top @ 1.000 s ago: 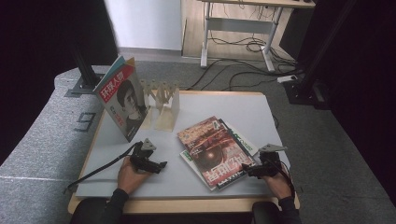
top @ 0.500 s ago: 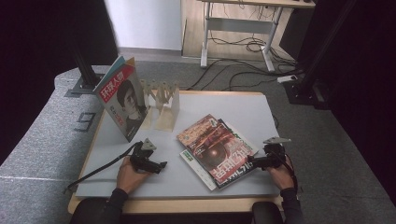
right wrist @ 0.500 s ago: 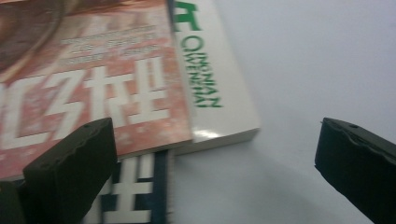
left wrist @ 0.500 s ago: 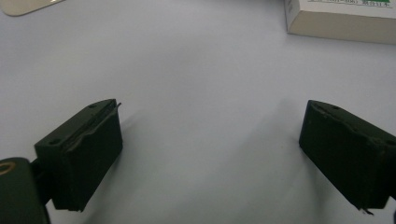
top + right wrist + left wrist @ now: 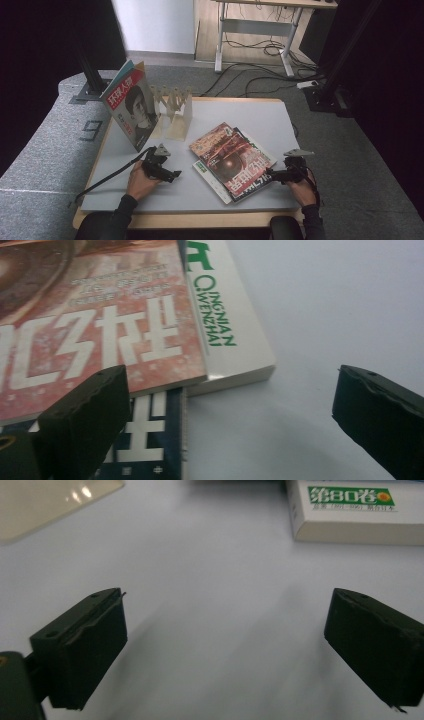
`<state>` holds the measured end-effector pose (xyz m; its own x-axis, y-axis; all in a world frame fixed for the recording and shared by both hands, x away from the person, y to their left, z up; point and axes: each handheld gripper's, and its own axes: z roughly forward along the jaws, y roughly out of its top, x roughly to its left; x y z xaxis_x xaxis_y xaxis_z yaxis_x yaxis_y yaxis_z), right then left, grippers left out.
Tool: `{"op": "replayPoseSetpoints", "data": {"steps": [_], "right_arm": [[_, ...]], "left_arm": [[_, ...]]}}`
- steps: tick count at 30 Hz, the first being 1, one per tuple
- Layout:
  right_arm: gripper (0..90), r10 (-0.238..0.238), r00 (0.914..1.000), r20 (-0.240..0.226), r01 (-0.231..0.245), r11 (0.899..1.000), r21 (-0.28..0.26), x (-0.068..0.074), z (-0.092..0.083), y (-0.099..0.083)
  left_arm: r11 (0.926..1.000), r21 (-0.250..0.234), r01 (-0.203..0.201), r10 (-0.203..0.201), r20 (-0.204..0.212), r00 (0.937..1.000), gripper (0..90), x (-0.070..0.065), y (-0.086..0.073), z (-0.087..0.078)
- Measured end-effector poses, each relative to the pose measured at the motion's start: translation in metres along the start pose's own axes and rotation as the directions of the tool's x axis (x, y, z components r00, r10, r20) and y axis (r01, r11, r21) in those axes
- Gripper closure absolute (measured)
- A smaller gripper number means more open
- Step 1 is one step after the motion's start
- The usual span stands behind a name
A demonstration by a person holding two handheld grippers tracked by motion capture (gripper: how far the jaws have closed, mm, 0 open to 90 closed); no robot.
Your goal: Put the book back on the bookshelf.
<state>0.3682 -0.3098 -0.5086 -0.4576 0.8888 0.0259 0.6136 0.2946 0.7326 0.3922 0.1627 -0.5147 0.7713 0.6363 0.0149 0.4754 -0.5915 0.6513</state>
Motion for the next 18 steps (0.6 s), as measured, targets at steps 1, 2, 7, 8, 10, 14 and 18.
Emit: {"op": "replayPoseSetpoints", "data": {"steps": [1,2,7,8,10,14,18], "right_arm": [[0.3,-0.002,1.0000,-0.005,0.002,1.000,-0.004,0.002,0.000,0.001],[0.0,-0.004,1.0000,-0.008,0.004,1.000,-0.006,0.003,-0.001,0.001],[0.0,-0.017,0.9993,-0.032,0.016,1.000,-0.023,0.011,-0.002,0.004],[0.0,-0.020,0.9991,-0.036,0.019,1.000,-0.025,0.013,-0.002,0.005],[0.0,-0.028,0.9987,-0.044,0.026,0.999,-0.027,0.015,-0.002,0.006],[0.0,-0.043,0.9976,-0.054,0.042,0.999,-0.030,0.021,0.000,0.008],[0.0,-0.062,0.9960,-0.064,0.060,0.998,-0.031,0.027,0.002,0.010]], "left_arm": [[1.0000,0.001,-0.005,0.005,0.007,1.0000,2.2,0.000,0.004,0.002],[1.0000,-0.004,-0.009,0.009,0.017,0.9998,1.8,-0.001,0.009,0.004],[0.9991,-0.041,-0.005,0.008,0.061,0.9981,1.5,0.002,0.033,0.009],[0.9991,-0.040,-0.013,0.015,0.060,0.9981,1.6,0.002,0.038,0.010],[0.9990,-0.037,-0.026,0.029,0.080,0.9964,1.4,0.001,0.047,0.013],[0.9988,-0.033,-0.036,0.039,0.100,0.9942,0.6,0.001,0.062,0.022],[0.9989,-0.035,-0.030,0.034,0.119,0.9923,0.5,0.003,0.074,0.031]]}}
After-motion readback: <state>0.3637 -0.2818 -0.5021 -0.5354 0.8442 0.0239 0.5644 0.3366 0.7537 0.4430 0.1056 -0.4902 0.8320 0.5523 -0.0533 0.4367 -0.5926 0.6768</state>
